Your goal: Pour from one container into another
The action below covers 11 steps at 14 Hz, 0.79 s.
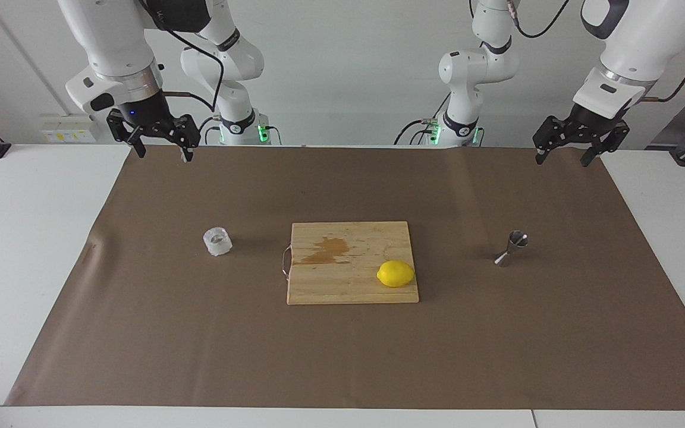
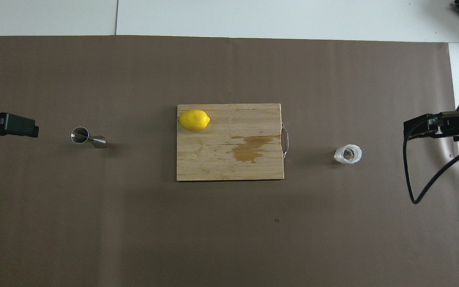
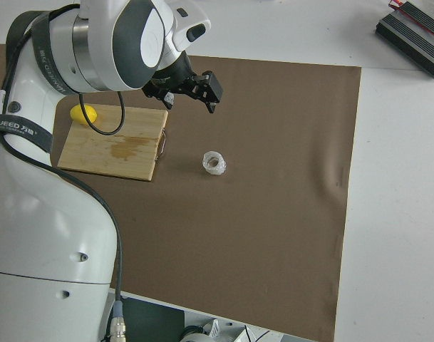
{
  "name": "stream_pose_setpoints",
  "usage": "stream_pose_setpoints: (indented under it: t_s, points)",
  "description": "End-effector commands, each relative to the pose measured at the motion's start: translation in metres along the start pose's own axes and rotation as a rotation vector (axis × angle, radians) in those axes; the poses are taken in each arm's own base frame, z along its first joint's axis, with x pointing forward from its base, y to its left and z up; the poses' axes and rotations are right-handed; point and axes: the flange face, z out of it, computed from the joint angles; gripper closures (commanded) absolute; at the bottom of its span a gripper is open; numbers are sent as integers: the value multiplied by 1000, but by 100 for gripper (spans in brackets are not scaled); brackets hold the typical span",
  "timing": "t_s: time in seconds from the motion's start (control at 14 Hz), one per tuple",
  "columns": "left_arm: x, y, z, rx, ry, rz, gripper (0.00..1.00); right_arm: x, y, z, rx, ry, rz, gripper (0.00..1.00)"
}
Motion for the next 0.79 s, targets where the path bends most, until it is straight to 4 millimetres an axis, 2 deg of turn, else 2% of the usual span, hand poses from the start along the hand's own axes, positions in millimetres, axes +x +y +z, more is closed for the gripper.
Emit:
stream_pose_setpoints:
  t_s: [0.0,0.14,0.21,0.36,0.57,0.71]
  points:
    - [2,-18,14,0,-7,-38,0,-4,3,0,6,-7,8,0]
    - [-3,-29,31,-3,-33,-141,0,-4,4,0,5,-7,8,0]
    - [-11,-29,47,0,-55,-195,0,-4,3,0,6,-7,8,0]
    - [-27,-27,64,7,-84,-228,0,-4,3,0,6,-7,8,0]
    - [-41,-29,70,8,-113,-254,0,-4,3,0,6,-7,8,0]
    - [-42,-30,75,-51,-126,-506,0,-4,3,0,6,-7,8,0]
